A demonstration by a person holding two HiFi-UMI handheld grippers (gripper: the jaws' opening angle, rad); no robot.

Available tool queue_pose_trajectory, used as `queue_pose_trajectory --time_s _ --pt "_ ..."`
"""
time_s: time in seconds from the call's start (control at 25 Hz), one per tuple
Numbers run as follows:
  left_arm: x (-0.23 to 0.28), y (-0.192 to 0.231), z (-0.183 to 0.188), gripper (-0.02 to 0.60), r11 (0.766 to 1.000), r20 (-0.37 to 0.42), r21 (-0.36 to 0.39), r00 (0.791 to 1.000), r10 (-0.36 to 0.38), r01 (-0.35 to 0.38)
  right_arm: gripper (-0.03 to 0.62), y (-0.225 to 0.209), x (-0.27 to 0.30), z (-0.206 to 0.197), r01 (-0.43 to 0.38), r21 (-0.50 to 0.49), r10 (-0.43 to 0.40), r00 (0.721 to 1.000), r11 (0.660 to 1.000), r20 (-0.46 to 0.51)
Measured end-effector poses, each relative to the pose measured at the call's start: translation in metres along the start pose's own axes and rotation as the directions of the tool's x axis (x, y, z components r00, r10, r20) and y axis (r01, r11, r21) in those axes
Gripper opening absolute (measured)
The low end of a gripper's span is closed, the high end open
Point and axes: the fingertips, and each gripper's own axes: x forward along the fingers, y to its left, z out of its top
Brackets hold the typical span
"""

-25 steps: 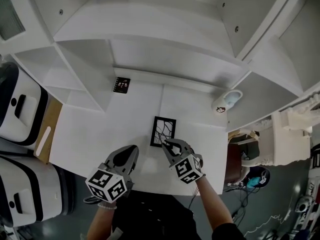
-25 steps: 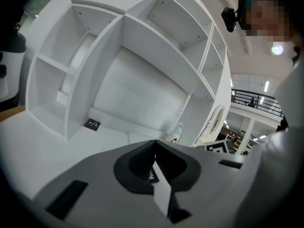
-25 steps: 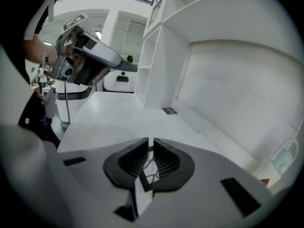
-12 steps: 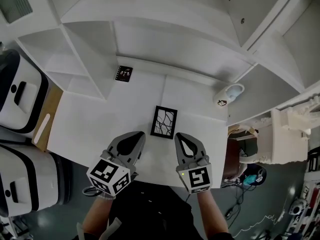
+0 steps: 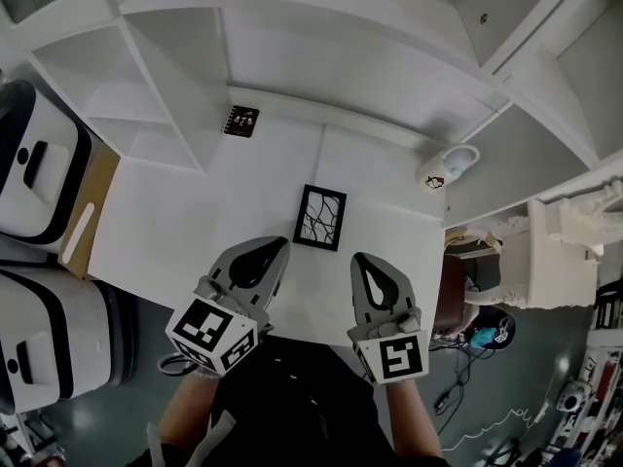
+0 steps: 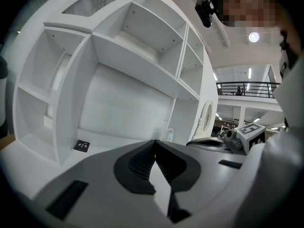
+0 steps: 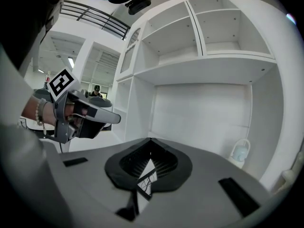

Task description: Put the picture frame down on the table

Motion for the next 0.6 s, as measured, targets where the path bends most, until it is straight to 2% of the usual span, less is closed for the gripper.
queue_pose_trajectory --time_s 0.28,0.6 --pt "-0.0041 -0.0053 0.0039 0.002 1.000 0.000 0.015 1.000 -0.003 0.003 0.002 0.0025 -0.0080 0.0078 0.009 0.028 -0.010 0.999 1.000 0.037" --pt "-0.0033 -0.0076 0.0018 0.002 1.000 -0.010 0.018 1.000 -0.007 0.007 0.002 0.0000 -0.0074 -0.0007 0.015 0.064 -0.015 1.000 0.998 -0.001"
